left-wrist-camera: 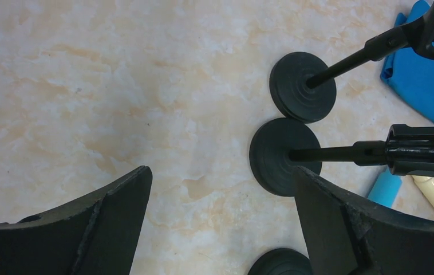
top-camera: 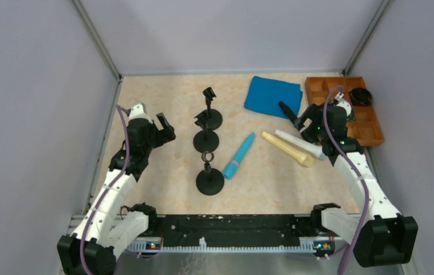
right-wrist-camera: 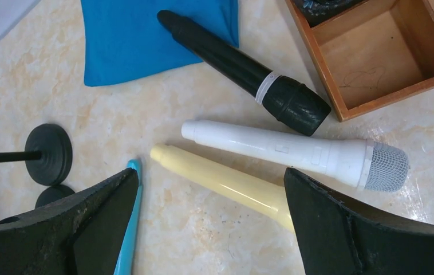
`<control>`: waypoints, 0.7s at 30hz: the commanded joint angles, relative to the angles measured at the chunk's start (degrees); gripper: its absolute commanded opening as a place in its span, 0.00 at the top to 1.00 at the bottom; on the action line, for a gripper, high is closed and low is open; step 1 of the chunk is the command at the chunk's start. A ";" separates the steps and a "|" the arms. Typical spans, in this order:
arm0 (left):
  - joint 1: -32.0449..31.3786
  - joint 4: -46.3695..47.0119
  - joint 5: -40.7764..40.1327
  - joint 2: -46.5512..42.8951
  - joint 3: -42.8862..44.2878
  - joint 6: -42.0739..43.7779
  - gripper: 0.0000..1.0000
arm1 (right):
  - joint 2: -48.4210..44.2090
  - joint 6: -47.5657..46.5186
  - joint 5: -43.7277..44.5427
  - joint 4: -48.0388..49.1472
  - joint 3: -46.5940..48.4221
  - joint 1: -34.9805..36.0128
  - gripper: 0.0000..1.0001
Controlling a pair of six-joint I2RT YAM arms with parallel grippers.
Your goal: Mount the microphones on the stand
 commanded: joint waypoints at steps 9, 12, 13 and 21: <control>0.14 2.22 0.54 -3.09 -3.56 -2.45 0.02 | -1.06 -7.53 -14.21 6.15 -2.86 -0.26 0.01; 0.14 2.80 1.81 -3.34 -4.21 -1.62 0.02 | 0.33 -10.32 -18.28 6.20 -1.17 1.02 0.01; 0.14 3.05 2.50 -3.42 -4.21 -1.33 0.02 | 0.99 -11.75 -15.33 4.99 0.08 3.12 0.01; 0.14 3.84 5.06 -3.66 -3.66 0.42 0.02 | 4.50 -17.87 -7.73 9.16 0.84 25.25 0.01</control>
